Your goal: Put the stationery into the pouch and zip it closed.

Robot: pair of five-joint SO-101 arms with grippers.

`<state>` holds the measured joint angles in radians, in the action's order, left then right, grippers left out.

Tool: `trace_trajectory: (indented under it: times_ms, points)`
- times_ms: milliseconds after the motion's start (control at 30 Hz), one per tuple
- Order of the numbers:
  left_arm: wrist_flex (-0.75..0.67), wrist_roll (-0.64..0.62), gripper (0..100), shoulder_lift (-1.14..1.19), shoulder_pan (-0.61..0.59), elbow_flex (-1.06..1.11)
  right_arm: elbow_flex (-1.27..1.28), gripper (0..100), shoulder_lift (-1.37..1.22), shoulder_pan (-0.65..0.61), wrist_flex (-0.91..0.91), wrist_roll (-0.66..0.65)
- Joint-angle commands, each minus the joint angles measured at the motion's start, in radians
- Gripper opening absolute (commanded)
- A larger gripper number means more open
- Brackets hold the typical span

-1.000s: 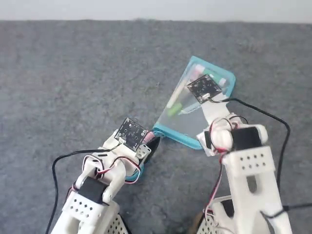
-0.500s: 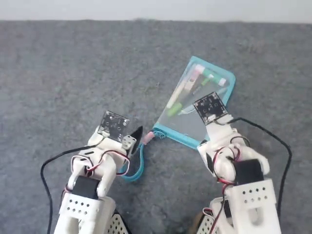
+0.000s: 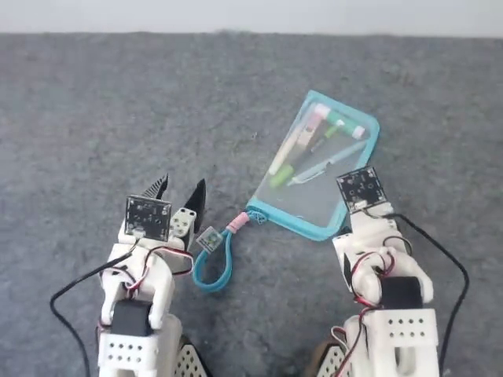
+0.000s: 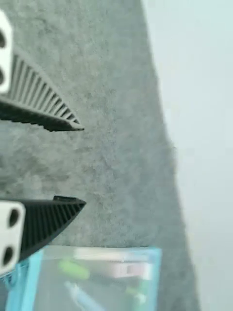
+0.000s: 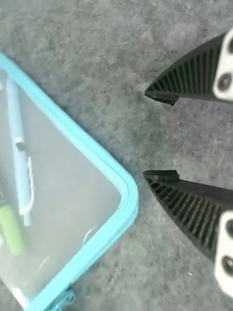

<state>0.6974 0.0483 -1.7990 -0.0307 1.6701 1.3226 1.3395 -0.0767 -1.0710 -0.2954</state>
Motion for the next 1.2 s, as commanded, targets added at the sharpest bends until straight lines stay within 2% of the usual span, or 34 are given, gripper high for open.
trace_trajectory:
  times_ms: [0, 433, 733, 800, 900, 1000, 1167]
  points:
    - [-0.121, -0.011, 21, -0.006, 0.0, 0.016, 0.018, 22.4, 0.081, 0.028, 0.025, 0.011]
    - [-0.123, -0.008, 21, -0.003, -0.008, 0.016, 0.313, 22.4, 0.478, 0.038, 0.035, 0.011]
    - [-0.035, -0.009, 21, -0.006, 0.0, 0.016, 0.362, 22.4, 0.44, 0.038, 0.016, 0.011]
    - [-0.034, -0.009, 21, -0.006, 0.0, 0.016, 0.362, 22.4, 0.44, 0.038, -0.024, 0.011]
    - [-0.032, -0.009, 21, -0.006, 0.002, 0.016, 0.362, 22.4, 0.441, 0.039, -0.194, 0.011]
    - [0.015, -0.009, 21, -0.003, -0.006, 0.016, 0.361, 22.3, 0.46, 0.145, -0.22, 0.011]
    - [0.301, -0.005, 21, -0.008, -0.008, 0.016, 0.361, 21.4, 0.463, 0.335, -0.231, 0.011]
